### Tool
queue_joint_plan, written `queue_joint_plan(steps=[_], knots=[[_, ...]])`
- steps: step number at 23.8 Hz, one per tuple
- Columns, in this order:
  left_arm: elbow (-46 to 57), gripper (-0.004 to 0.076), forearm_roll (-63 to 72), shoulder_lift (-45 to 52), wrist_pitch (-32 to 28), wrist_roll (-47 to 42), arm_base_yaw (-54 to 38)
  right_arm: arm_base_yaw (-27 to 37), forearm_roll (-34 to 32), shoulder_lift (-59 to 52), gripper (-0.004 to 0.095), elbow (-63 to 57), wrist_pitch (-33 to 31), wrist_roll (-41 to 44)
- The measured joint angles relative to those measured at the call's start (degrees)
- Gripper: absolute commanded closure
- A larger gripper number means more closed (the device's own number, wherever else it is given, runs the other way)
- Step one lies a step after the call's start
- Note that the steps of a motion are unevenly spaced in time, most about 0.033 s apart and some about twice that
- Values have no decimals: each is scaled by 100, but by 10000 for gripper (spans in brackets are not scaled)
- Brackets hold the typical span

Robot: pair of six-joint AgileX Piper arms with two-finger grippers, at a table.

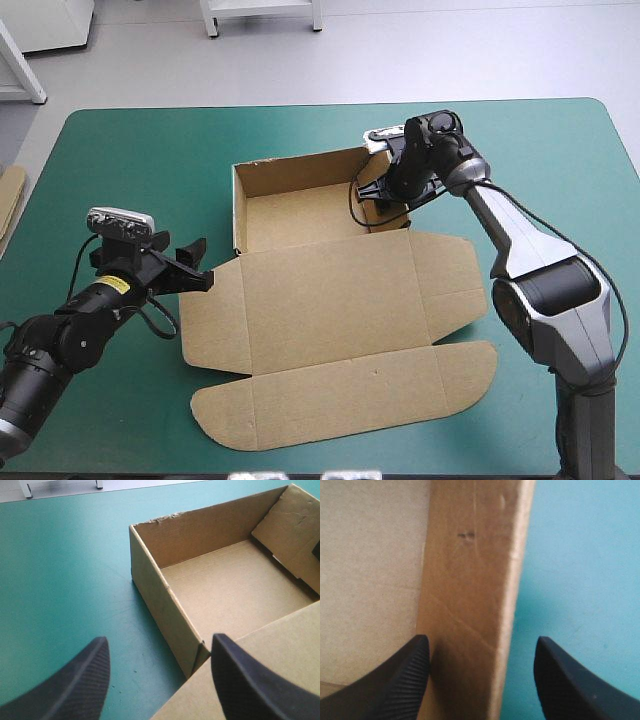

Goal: Fold the box

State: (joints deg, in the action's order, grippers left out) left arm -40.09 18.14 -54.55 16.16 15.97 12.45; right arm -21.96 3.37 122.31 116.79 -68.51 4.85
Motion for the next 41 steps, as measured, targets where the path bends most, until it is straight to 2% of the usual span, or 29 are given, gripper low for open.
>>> queue_joint_plan(steps=[1, 4, 5, 13, 21, 24, 31, 35, 41], knots=[[0, 296, 0, 0, 0, 0, 0, 0, 0, 18, 593, 0, -5, 6], [2, 298, 0, 0, 0, 7, 0, 0, 22, 18, 903, 0, -27, 36], [38, 297, 0, 6, -79, 20, 0, 0, 33, 18, 926, 0, -43, 42], [292, 301, -6, 98, -268, 122, 0, 68, -3, 18, 921, 0, -121, 83], [293, 301, -19, 136, -408, 133, 0, 704, -3, -166, 921, -9, -240, 17], [298, 301, -19, 136, -600, 133, -13, 1100, -61, -407, 921, -34, -251, -4], [298, 342, -19, 136, -737, 134, -210, 1777, -17, -922, 921, -1131, -119, -105], [298, 360, -19, 136, -807, 134, -210, 2512, 59, -1573, 921, -1555, 31, -180], [298, 360, -19, 136, -835, 134, -210, 3520, 180, -1920, 921, -1792, -18, -270]])
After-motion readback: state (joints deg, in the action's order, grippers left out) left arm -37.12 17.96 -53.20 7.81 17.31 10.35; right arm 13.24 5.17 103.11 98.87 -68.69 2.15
